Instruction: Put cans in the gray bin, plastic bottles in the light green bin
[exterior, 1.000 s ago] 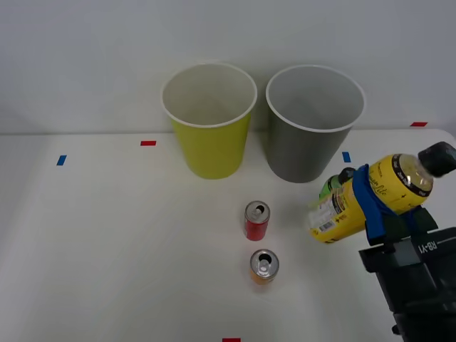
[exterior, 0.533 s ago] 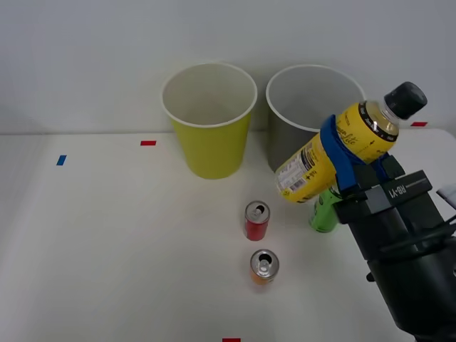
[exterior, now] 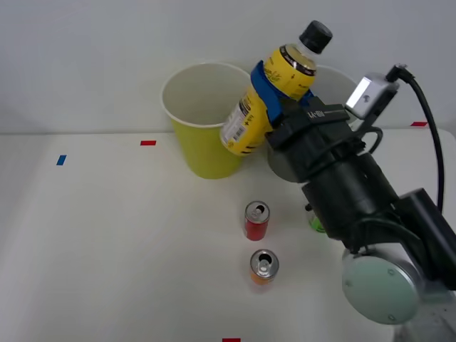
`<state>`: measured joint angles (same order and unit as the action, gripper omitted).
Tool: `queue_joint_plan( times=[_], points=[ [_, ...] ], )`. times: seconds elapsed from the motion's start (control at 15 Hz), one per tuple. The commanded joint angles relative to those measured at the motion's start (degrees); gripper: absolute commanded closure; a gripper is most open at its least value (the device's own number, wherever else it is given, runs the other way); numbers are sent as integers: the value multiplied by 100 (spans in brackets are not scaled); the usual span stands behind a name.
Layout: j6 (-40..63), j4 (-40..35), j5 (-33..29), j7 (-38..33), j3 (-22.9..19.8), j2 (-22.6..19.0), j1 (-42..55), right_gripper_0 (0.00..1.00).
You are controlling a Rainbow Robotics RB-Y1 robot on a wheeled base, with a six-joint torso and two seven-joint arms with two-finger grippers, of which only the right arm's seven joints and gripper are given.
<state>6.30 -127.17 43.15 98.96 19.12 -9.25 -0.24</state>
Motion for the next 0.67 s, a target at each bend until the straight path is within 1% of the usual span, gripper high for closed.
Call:
queue_joint_plan(
  times=[0.07,0.13,0.27,0.67],
  points=[
    [-50,755,-219,150,66,627,-732,100],
    [-77,1045,-272,185,39,802,-1013,100],
    [-112,1485,-377,264,-75,1025,-1400,100],
    [-112,3023,-746,546,-646,1025,-2771,100]
  ],
)
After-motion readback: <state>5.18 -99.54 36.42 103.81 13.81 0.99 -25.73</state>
